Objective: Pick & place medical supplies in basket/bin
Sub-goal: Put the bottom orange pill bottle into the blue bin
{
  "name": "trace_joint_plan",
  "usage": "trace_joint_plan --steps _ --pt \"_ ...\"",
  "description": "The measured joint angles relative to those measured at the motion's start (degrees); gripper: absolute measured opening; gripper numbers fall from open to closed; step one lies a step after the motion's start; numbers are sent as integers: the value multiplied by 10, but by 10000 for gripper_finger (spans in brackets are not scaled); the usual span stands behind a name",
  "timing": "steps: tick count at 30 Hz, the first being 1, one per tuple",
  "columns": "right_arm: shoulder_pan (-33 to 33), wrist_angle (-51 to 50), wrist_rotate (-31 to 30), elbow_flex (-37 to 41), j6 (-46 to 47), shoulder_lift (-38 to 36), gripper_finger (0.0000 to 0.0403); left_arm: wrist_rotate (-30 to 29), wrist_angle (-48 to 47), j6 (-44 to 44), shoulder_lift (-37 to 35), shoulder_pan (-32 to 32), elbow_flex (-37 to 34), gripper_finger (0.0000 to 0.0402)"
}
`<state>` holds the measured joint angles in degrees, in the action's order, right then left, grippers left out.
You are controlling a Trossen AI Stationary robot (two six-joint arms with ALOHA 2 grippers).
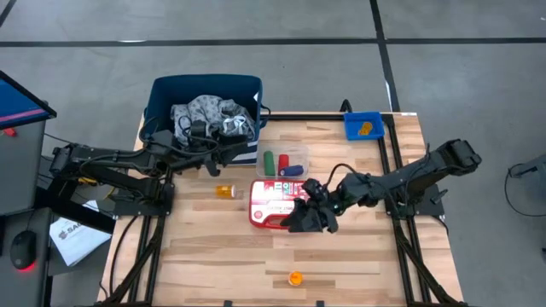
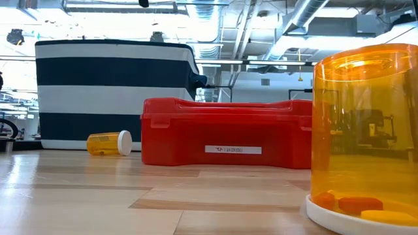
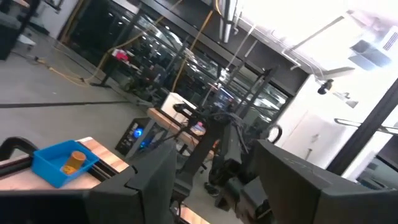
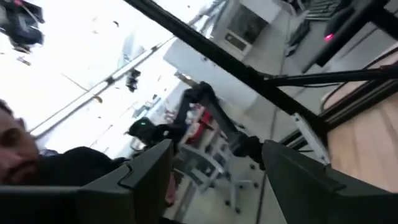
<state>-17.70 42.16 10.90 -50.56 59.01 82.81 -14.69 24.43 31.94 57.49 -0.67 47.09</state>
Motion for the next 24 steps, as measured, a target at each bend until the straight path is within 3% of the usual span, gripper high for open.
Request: trace_joint_plan --steps 10,18,24 --pt "34 79 39 51 52 -16 246 -40 -15 -2 0 0 0 211" --pt "62 74 133 53 6 -35 246 -43 -30 -7 0 0 0 211" --pt "61 69 240 48 10 -39 246 -42 -30 -32 0 3 0 211"
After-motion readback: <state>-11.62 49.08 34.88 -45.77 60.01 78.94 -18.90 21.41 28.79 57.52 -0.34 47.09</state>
